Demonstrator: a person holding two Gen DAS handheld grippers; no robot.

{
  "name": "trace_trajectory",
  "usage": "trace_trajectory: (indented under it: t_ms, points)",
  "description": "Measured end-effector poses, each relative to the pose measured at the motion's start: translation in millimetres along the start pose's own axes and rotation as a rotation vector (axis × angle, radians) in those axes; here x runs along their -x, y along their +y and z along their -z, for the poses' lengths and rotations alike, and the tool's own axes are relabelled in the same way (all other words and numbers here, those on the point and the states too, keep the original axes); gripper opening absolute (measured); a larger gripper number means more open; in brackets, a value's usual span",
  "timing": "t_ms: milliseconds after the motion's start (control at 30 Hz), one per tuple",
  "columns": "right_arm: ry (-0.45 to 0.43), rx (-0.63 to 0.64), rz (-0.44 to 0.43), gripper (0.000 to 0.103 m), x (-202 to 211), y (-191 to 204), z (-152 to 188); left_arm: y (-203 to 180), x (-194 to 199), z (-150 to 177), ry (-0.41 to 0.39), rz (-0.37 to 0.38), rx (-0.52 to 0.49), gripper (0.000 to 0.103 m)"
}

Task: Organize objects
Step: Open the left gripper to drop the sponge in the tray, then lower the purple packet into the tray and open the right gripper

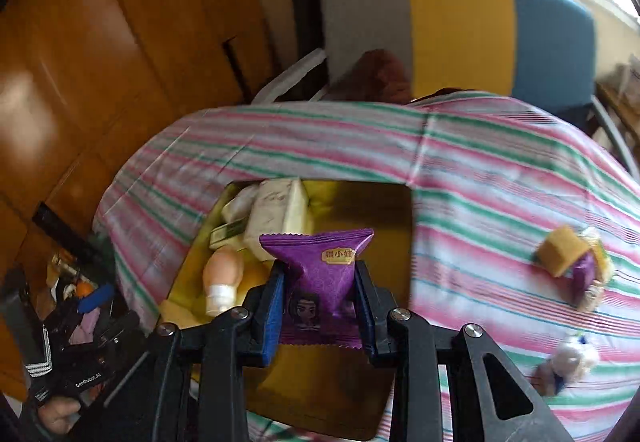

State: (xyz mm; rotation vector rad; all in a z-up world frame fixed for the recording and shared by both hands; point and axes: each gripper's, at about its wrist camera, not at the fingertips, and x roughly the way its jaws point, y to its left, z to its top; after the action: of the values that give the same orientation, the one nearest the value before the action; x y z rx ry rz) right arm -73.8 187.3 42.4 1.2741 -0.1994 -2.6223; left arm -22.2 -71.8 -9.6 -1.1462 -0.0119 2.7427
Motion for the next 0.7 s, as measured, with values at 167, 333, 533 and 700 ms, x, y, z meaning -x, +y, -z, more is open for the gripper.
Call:
trace_trajectory:
  t_ms: [167,333,533,700]
  points:
    - [0.097,0.003,-0.012,0.032,-42.1,23.2,10.7,12.4,-1.2,0.9,0.006,0.008,0.048,0.078]
    - [0.175,-0.002,0.025,0.032,-81.2,34.8,16.6,32.3,-2.2,1.4,0.021,0.021,0.146,0.077]
    - [0.264,-0.010,0.055,0.032,-124.7,43.2,20.8,39.5,-3.1,1.8,0.034,0.039,0.184,0.077]
    - [0.291,0.000,0.068,0.032,-145.8,54.2,20.8,39.6,-4.1,2.2,0.042,0.069,0.192,0.076]
